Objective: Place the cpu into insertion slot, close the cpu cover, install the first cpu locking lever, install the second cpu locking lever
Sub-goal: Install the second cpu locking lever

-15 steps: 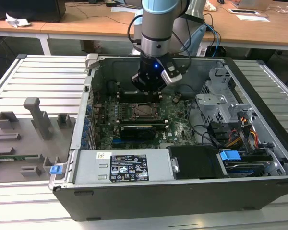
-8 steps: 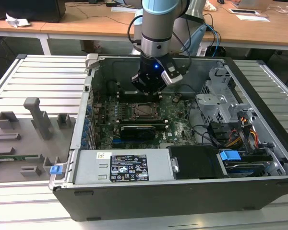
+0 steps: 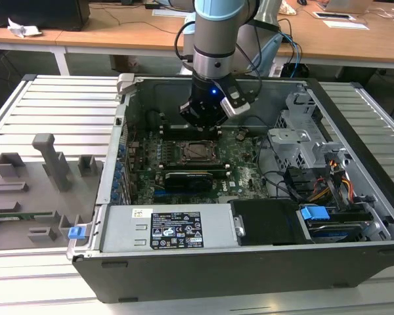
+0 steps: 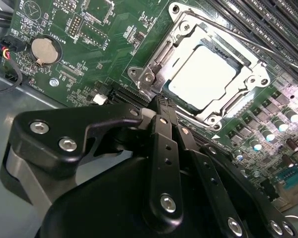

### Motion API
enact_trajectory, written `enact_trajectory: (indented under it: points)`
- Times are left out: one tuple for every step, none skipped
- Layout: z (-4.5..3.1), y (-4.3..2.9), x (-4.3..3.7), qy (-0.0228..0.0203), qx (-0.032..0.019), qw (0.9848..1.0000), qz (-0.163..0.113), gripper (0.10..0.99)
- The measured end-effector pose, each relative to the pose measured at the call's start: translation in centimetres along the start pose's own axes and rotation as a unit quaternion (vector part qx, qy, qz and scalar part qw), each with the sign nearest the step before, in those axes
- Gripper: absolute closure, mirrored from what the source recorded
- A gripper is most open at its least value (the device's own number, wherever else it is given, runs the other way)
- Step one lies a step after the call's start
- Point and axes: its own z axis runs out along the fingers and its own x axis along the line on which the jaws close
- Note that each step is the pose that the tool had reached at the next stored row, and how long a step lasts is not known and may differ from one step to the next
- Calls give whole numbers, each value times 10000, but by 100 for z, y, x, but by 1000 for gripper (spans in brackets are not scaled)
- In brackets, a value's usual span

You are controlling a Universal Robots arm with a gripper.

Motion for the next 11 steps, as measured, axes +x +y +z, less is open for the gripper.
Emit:
enact_trajectory:
  points:
    - [0, -8, 1, 0, 0, 10000, 1, 980]
    - [0, -23, 2, 0, -1, 10000, 1, 980]
    - [-1, -39, 3, 0, 0, 10000, 1, 980]
    - [-1, -47, 3, 0, 0, 10000, 1, 980]
    - [-2, -56, 4, 0, 0, 10000, 1, 980]
    - [-2, -69, 5, 0, -1, 10000, 1, 980]
    - [-1, -70, 5, -1, -2, 10000, 1, 980]
    - [-3, -71, 5, 0, 0, 10000, 2, 980]
    - [-21, -71, 5, 0, 1, 10000, 1, 980]
    - [-39, -71, 4, 0, 0, 10000, 1, 980]
    - [-87, -69, 3, 0, 0, 10000, 1, 980]
